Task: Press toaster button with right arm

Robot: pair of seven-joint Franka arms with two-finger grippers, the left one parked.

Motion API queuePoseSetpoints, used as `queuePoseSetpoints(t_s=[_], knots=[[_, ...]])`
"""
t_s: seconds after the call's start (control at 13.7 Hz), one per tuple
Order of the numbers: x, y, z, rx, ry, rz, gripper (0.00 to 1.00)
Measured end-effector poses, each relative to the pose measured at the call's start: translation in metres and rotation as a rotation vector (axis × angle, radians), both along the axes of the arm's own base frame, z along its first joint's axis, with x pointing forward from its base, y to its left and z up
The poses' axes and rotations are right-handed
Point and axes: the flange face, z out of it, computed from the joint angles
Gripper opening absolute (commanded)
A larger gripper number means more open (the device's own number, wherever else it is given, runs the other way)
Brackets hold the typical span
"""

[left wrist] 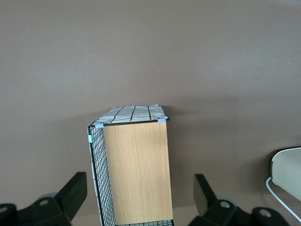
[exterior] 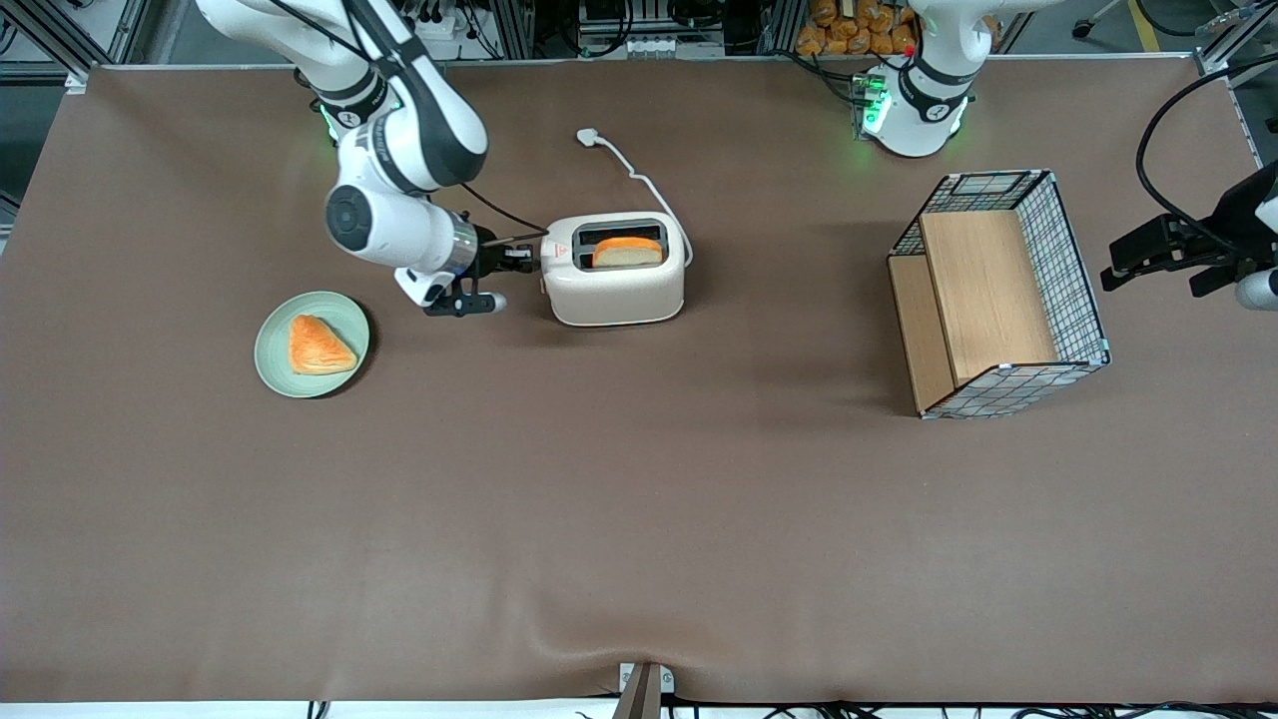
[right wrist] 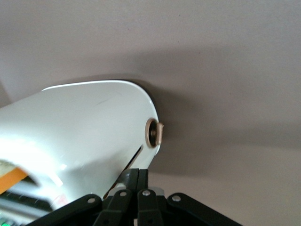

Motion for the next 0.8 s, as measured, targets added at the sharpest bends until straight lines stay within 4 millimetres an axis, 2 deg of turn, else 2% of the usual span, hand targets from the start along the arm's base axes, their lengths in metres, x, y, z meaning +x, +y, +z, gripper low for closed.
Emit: queuePoseSetpoints(t_s=[0.22,0.51,0.66,0.8], knots=[[0.03,-0.03,0.044,-0.015,0.04,0.036,1.0],[0.07,-0.04,0.124,-0.133,0.027,0.015,1.0],[0.091,-0.064,0.158,-0.148,-0.003,-0.015,1.0],[0.112,-0.092,0.184,-0.167,-0.051,-0.053,1.0]])
